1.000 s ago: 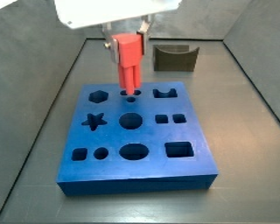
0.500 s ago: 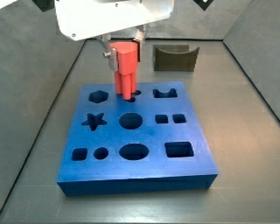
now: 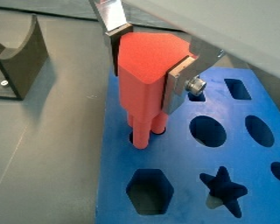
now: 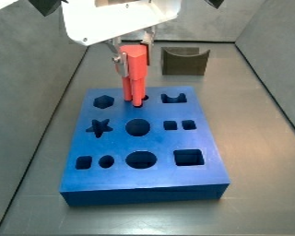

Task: Pick up the 3 prong object. Move to above the board. Insert the 3 prong object.
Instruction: Insert the 3 prong object.

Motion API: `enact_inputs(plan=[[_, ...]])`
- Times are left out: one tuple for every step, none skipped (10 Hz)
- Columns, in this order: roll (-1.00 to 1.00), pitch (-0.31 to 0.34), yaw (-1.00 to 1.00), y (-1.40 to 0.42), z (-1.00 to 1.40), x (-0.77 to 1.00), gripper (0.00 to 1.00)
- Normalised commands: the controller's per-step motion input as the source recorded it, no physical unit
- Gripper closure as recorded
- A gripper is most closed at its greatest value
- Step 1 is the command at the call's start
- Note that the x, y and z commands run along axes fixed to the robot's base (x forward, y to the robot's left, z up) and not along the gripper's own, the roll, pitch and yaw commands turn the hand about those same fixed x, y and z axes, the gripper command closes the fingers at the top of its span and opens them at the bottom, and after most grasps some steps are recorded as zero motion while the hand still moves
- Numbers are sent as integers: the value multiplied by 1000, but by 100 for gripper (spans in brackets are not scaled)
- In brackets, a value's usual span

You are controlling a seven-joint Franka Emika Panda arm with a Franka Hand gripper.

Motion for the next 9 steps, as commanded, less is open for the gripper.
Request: enact_inputs(plan=[[86, 0, -43, 20, -51, 0, 100], [51, 0, -146, 0, -117, 97, 100], [74, 0, -369, 0, -166, 180, 100], [11, 0, -349, 0, -160, 243, 100], [0, -57, -231, 0, -80, 286, 100], [-14, -37, -129, 0, -11, 157, 100], [0, 0, 0, 0, 0, -26, 100], [123, 37, -43, 0, -109, -271, 100], [171, 103, -134, 0, -260, -317, 100]])
